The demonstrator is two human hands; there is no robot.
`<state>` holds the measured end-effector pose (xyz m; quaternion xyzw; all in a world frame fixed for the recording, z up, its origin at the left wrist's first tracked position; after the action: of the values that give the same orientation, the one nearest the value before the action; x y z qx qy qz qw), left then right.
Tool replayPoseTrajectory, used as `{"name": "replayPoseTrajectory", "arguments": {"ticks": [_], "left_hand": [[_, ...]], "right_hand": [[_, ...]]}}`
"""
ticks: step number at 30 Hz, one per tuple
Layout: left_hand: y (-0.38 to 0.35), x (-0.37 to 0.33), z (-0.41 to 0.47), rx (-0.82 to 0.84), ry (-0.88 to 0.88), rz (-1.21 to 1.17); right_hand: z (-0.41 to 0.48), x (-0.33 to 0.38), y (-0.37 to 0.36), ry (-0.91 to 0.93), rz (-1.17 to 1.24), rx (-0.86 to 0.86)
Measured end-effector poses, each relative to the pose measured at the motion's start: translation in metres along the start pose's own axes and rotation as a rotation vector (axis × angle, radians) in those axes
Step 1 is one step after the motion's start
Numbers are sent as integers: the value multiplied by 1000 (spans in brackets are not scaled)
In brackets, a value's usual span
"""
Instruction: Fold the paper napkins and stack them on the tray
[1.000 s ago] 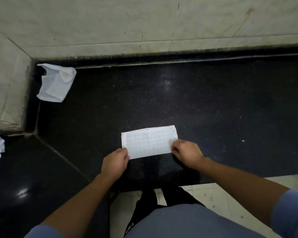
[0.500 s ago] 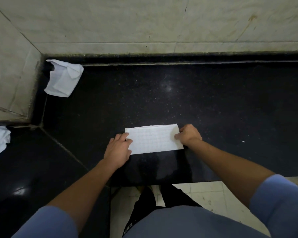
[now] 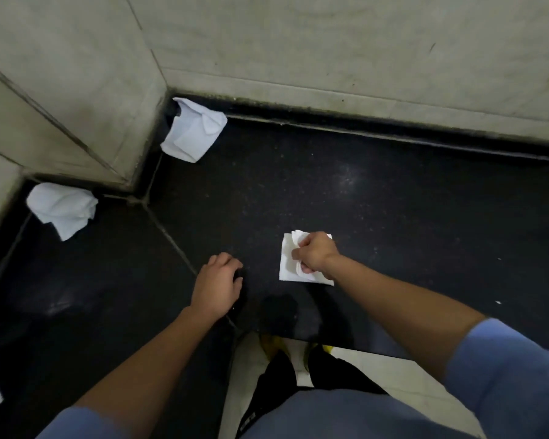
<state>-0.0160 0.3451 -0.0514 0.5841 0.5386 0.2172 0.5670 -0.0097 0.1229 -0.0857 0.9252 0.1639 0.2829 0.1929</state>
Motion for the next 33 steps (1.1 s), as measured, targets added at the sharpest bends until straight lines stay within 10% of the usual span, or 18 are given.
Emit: {"name": "replayPoseTrajectory", "arguments": {"ticks": [10,16,33], "left_hand": [[-7,-5,-1,36,-12,-10],[-26,-68,38,117,-270,121],[-26,-51,41,235,-257,252]], "right_hand": [[-1,-1,-21,120,-212,-68],[-33,-12,8,571,-805,-265],[-6,11,18,495,-1026,-246]]}}
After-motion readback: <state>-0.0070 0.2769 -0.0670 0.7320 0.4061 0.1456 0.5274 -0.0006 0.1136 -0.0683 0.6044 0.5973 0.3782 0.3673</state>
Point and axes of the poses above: each hand's wrist, its own z-axis towards the middle knuckle, its own y-axis out of the back of the hand, x = y × z, the point moved 8 cm from there along z, towards the middle knuckle, and after that the axes turned 6 degrees about -y, right-handed, at the moved point
